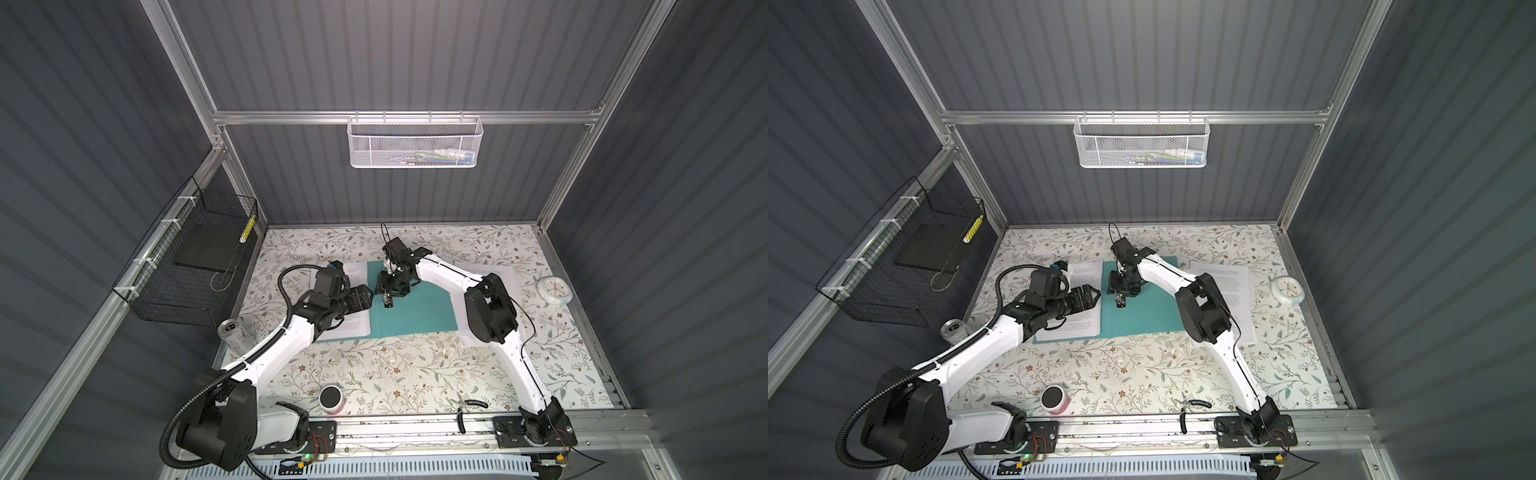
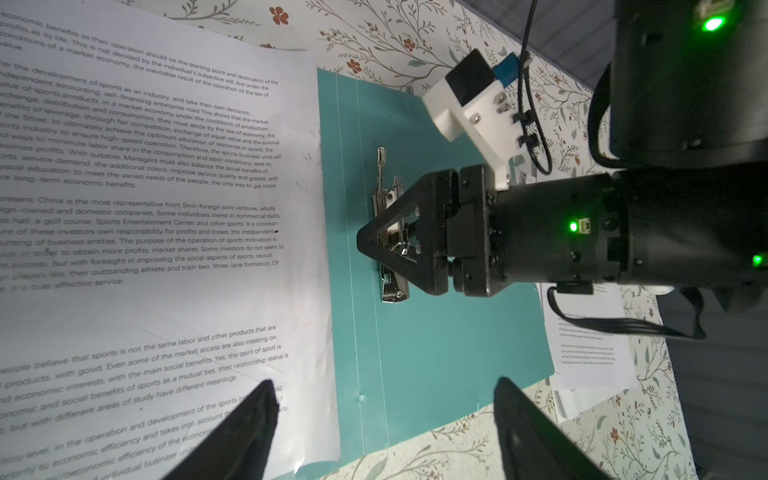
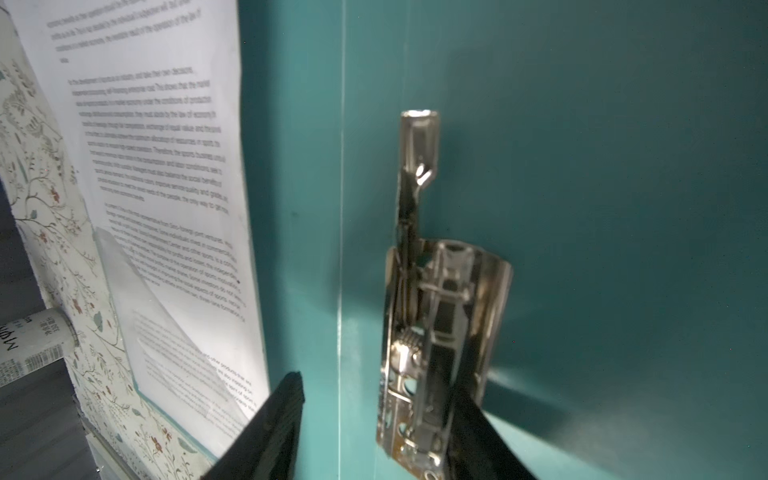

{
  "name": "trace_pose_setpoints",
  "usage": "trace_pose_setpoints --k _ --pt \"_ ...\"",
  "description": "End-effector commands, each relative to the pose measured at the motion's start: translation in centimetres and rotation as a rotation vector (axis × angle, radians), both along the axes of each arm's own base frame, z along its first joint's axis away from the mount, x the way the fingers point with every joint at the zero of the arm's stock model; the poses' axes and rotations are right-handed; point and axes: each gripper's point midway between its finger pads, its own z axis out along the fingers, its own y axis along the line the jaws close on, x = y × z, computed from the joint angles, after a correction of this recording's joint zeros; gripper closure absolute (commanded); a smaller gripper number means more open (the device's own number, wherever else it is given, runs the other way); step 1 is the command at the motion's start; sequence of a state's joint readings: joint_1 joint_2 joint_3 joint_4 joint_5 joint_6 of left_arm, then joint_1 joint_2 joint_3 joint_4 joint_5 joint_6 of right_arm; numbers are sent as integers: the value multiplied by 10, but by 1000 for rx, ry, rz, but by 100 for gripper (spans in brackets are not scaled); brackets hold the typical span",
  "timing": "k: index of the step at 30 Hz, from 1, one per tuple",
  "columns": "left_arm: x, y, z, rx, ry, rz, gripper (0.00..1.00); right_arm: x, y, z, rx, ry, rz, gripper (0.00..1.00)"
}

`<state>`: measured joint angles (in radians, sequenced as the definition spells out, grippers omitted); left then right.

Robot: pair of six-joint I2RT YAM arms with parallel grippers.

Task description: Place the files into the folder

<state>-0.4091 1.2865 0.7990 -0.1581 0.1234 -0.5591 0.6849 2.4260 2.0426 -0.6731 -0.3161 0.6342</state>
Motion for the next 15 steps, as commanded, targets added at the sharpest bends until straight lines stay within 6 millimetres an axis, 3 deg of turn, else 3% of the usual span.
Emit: trace_pose_setpoints --k 1,5,8,12,15 --pt "-1 4 -5 29 3 -9 17 -17 -1 11 9 22 -6 46" --pt "7 -3 -1 23 -5 -30 17 -22 -22 28 -27 -17 -35 43" --pt "24 -19 10 -19 -30 -57 16 -16 -67 52 -28 -72 -128 41" --pt "54 -66 22 -24 -76 -144 15 -11 -147 79 -6 -147 -289 41" --pt "73 -111 25 -43 -96 -218 15 -13 -192 90 -27 -176 -353 41"
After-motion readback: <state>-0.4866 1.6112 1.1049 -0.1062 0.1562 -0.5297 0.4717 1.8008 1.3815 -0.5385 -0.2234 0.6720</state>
